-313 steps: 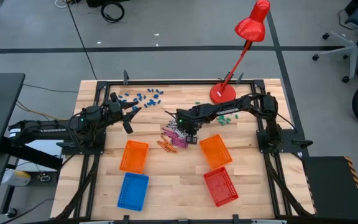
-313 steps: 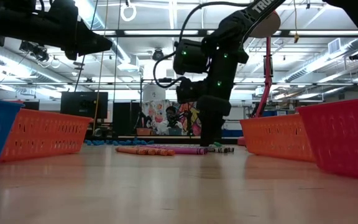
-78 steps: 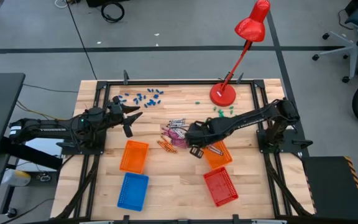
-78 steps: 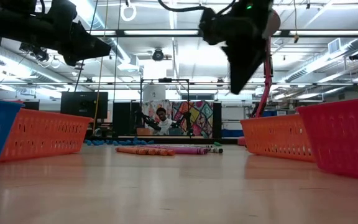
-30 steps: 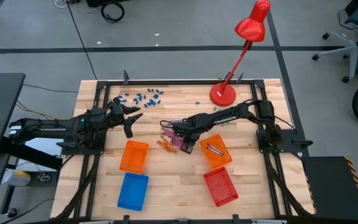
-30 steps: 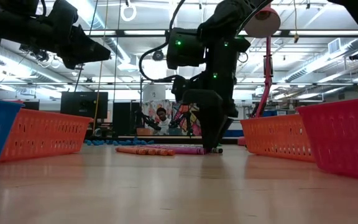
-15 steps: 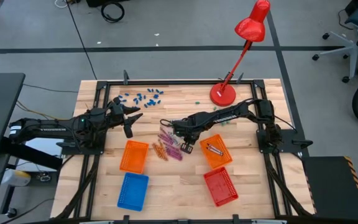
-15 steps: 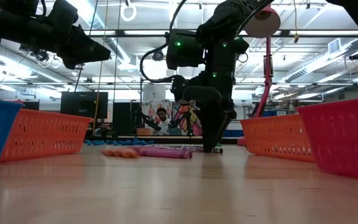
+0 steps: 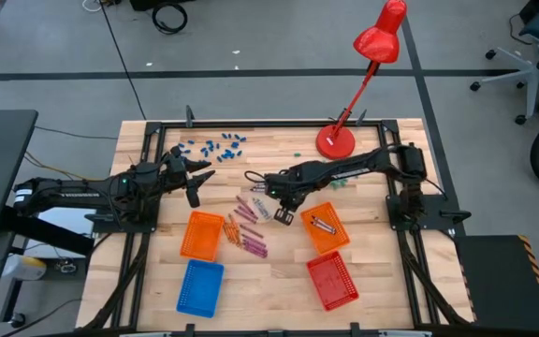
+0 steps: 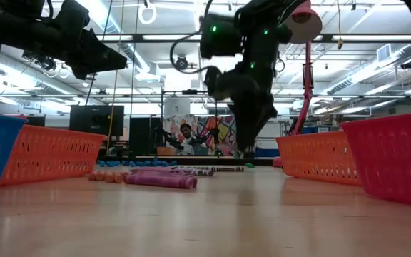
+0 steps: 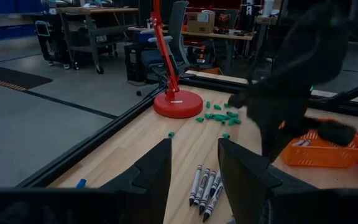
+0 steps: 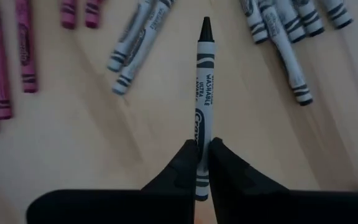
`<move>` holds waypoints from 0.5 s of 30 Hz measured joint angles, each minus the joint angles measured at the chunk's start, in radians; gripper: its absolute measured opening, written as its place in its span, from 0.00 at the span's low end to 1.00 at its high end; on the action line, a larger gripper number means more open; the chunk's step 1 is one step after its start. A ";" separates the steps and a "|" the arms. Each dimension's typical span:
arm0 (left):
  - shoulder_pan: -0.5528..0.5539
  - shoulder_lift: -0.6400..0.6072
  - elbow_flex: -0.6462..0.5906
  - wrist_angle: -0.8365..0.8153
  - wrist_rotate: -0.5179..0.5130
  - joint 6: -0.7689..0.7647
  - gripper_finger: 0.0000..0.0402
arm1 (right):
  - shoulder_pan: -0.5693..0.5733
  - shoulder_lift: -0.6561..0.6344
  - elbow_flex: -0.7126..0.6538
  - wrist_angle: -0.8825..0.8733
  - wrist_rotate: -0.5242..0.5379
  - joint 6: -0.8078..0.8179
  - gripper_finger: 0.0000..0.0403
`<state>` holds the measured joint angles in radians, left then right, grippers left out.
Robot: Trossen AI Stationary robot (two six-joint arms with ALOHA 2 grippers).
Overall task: Sort crayons
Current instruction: Put the black crayon into the right orange bin
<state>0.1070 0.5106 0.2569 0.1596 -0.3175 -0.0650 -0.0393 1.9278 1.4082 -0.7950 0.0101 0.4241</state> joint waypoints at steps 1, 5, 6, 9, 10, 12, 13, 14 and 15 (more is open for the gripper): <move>0.000 0.000 0.000 0.000 0.000 0.000 0.35 | 0.004 -0.016 0.000 -0.004 0.000 0.001 0.08; 0.000 0.000 0.000 0.000 0.000 0.000 0.35 | 0.019 -0.068 0.001 -0.044 0.000 0.031 0.08; 0.000 0.000 0.000 0.000 0.000 0.000 0.35 | 0.024 -0.083 0.001 -0.062 0.000 0.044 0.08; 0.000 0.000 0.000 -0.001 0.000 -0.001 0.35 | 0.046 -0.131 0.002 -0.137 0.009 0.092 0.08; 0.000 0.000 0.000 -0.001 0.000 -0.002 0.35 | 0.059 -0.143 0.002 -0.164 0.024 0.112 0.08; 0.000 0.000 0.000 -0.002 0.000 -0.002 0.35 | 0.088 -0.168 0.002 -0.222 0.059 0.155 0.08; 0.000 0.000 0.000 -0.002 0.000 -0.002 0.35 | 0.102 -0.177 0.002 -0.253 0.073 0.174 0.08; 0.000 0.000 0.000 -0.002 0.000 -0.002 0.35 | 0.117 -0.183 0.002 -0.283 0.083 0.195 0.08; 0.000 0.000 0.000 -0.002 0.000 -0.002 0.35 | 0.131 -0.187 0.002 -0.310 0.090 0.216 0.08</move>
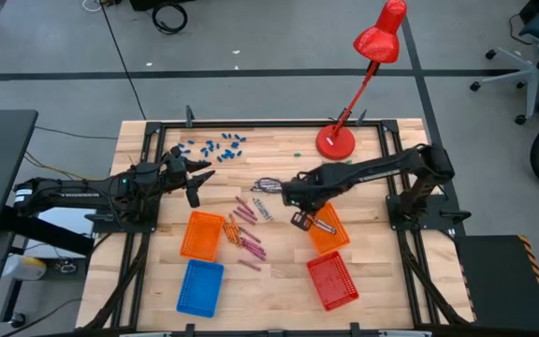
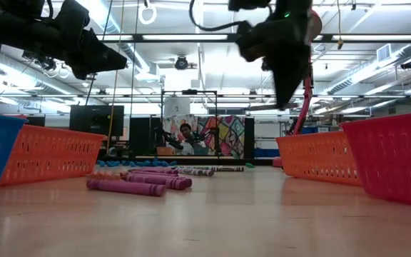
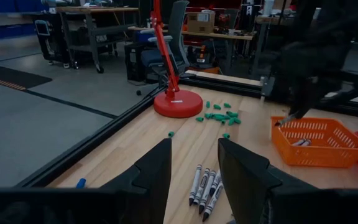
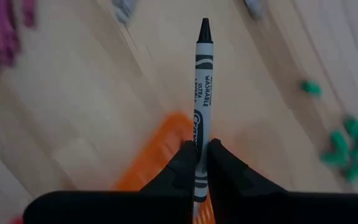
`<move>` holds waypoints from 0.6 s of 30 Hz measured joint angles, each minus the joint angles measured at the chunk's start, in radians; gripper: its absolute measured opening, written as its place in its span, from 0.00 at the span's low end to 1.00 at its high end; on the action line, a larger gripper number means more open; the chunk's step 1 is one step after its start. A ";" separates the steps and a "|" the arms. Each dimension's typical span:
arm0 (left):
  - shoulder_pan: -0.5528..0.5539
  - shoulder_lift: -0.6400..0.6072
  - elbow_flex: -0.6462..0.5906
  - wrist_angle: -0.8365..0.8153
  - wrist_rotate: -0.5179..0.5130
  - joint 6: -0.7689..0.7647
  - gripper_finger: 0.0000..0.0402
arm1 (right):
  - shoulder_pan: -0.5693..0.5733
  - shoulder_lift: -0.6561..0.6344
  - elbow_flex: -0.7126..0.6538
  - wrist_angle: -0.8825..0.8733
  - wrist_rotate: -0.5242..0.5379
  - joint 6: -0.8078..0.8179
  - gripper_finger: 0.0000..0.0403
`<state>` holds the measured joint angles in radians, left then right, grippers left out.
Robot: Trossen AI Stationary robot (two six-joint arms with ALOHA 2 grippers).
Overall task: Sort crayons
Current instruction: Put the black crayon into the right orange bin
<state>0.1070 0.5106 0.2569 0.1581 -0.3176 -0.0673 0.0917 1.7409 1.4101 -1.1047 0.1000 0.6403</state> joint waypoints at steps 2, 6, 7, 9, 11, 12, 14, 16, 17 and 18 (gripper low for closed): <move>0.000 0.000 0.000 0.000 0.000 -0.003 0.35 | 0.028 -0.009 -0.009 -0.025 0.003 0.044 0.08; 0.000 0.000 0.000 -0.006 0.001 -0.009 0.35 | 0.077 -0.023 -0.077 -0.025 -0.044 0.124 0.08; 0.000 0.000 0.000 -0.008 0.001 -0.014 0.35 | 0.089 -0.024 -0.097 -0.026 -0.054 0.145 0.08; 0.000 0.000 0.000 -0.008 0.002 -0.023 0.35 | 0.109 -0.025 -0.136 -0.019 -0.065 0.178 0.08; 0.001 -0.001 0.000 -0.015 0.049 -0.031 0.35 | 0.126 -0.025 -0.167 -0.018 -0.065 0.208 0.09; 0.001 -0.001 0.000 -0.020 0.112 -0.025 0.35 | 0.133 -0.025 -0.183 -0.010 -0.065 0.223 0.11; -0.001 0.000 0.000 -0.027 0.313 0.001 0.35 | 0.144 -0.025 -0.209 0.017 -0.066 0.249 0.15; -0.020 0.015 0.000 -0.020 0.447 0.000 0.35 | 0.154 -0.025 -0.223 0.023 -0.066 0.269 0.20; -0.037 0.025 0.000 -0.018 0.457 -0.013 0.35 | 0.157 -0.025 -0.226 0.024 -0.067 0.279 0.23; -0.061 0.038 0.000 -0.022 0.450 -0.017 0.35 | 0.157 -0.025 -0.226 0.027 -0.067 0.289 0.26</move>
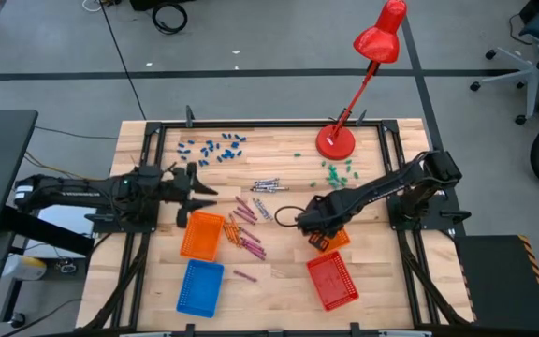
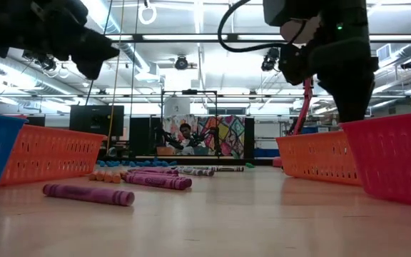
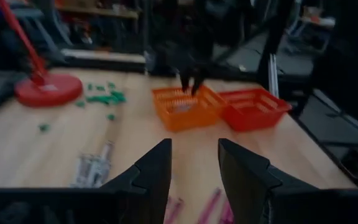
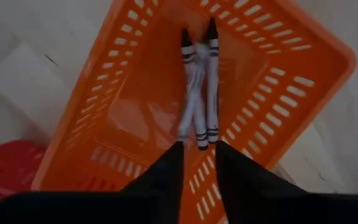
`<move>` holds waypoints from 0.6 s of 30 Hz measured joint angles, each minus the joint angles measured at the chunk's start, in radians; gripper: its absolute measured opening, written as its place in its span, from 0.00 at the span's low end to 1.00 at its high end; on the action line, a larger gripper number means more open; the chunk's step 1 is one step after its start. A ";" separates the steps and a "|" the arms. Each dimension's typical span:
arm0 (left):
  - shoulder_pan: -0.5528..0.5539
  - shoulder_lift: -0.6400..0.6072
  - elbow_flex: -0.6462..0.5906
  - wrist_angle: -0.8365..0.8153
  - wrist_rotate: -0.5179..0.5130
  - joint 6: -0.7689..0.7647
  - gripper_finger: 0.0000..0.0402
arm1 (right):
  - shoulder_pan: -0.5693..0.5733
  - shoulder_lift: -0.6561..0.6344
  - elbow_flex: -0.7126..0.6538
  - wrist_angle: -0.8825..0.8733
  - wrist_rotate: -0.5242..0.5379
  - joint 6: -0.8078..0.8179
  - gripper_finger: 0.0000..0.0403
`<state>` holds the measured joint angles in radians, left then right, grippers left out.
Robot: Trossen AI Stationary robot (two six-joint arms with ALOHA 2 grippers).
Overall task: Sort crayons
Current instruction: Put the black crayon into the right orange bin, then put the red crayon into the left orange bin
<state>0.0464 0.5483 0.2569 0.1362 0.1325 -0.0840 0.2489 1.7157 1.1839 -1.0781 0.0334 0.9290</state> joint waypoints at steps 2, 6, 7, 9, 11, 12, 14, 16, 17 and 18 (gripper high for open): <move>-0.060 0.047 0.000 0.014 -0.039 0.000 0.35 | 0.000 -0.001 0.000 0.001 0.000 0.021 0.32; -0.214 0.193 0.053 0.033 -0.159 0.005 0.35 | 0.002 -0.005 0.006 -0.004 0.003 0.039 0.41; -0.252 0.238 0.085 0.039 -0.195 0.008 0.35 | 0.003 -0.007 0.012 -0.006 0.005 0.041 0.43; -0.330 0.327 0.144 0.008 -0.248 0.007 0.35 | 0.010 -0.018 0.026 -0.008 0.031 0.043 0.45; -0.399 0.417 0.191 -0.052 -0.273 -0.005 0.35 | 0.020 -0.039 0.042 -0.008 0.072 0.045 0.45; -0.432 0.464 0.211 -0.067 -0.276 -0.013 0.35 | 0.026 -0.052 0.049 -0.008 0.098 0.045 0.45; -0.489 0.547 0.250 -0.064 -0.293 -0.039 0.35 | 0.043 -0.086 0.061 -0.007 0.165 0.045 0.45; -0.534 0.629 0.294 -0.062 -0.313 -0.061 0.35 | 0.062 -0.123 0.067 -0.005 0.251 0.046 0.44; -0.554 0.670 0.318 -0.065 -0.325 -0.078 0.35 | 0.073 -0.142 0.067 0.000 0.303 0.047 0.44; -0.571 0.712 0.346 -0.074 -0.329 -0.087 0.35 | 0.083 -0.157 0.067 0.005 0.358 0.050 0.44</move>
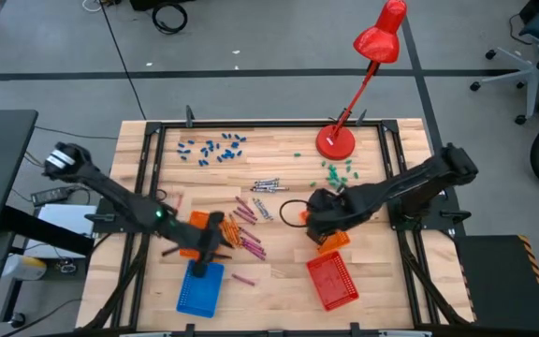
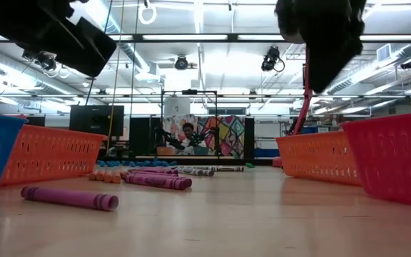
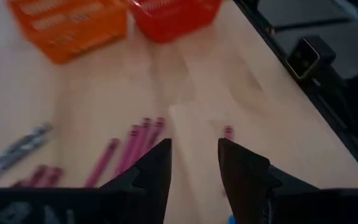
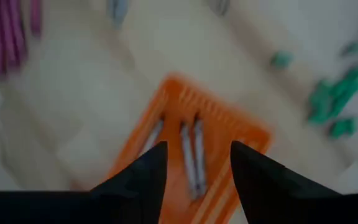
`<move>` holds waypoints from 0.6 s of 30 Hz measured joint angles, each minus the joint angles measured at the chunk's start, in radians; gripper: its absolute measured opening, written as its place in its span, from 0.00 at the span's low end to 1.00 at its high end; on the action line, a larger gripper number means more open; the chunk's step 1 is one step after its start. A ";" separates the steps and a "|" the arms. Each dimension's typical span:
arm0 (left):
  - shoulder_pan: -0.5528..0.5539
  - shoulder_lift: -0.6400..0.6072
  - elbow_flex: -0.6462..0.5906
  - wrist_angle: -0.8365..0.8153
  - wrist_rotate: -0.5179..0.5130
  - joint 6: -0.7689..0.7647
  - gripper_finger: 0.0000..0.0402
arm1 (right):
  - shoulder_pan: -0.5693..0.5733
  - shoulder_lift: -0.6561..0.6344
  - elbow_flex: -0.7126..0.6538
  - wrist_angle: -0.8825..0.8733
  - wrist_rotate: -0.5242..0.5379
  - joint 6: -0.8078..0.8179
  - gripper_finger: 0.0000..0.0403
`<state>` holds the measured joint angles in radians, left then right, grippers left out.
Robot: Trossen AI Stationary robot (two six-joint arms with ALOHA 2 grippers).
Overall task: Sort crayons
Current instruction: Put the red crayon into the left orange bin
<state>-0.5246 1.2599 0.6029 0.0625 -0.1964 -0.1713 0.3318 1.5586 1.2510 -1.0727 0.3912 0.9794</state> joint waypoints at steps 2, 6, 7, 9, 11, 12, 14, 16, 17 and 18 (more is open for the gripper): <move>-0.031 0.077 0.061 -0.028 -0.014 -0.018 0.35 | 0.021 -0.027 0.000 0.009 0.098 0.014 0.44; -0.066 0.223 0.195 -0.150 -0.068 -0.052 0.35 | 0.056 -0.057 0.000 0.057 0.202 0.013 0.44; -0.068 0.257 0.233 -0.188 -0.074 -0.065 0.35 | 0.064 -0.062 0.000 0.071 0.216 0.007 0.44; -0.068 0.317 0.309 -0.265 -0.076 -0.091 0.35 | 0.077 -0.066 0.000 0.101 0.245 -0.013 0.44; -0.068 0.374 0.382 -0.339 -0.077 -0.110 0.35 | 0.096 -0.068 0.000 0.123 0.296 -0.039 0.44; -0.068 0.402 0.417 -0.371 -0.076 -0.114 0.35 | 0.106 -0.068 0.000 0.131 0.329 -0.054 0.44; -0.068 0.452 0.478 -0.435 -0.076 -0.116 0.35 | 0.127 -0.068 0.000 0.154 0.401 -0.080 0.44; -0.069 0.498 0.525 -0.469 -0.075 -0.116 0.35 | 0.145 -0.068 0.000 0.181 0.470 -0.117 0.44; -0.069 0.517 0.542 -0.479 -0.072 -0.117 0.35 | 0.152 -0.068 0.000 0.200 0.501 -0.138 0.44; -0.069 0.535 0.557 -0.486 -0.070 -0.116 0.35 | 0.159 -0.068 0.000 0.222 0.531 -0.160 0.44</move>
<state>-0.5934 1.7945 1.1594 -0.4231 -0.2669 -0.2871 0.4911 1.4902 1.2510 -0.8505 0.9223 0.8193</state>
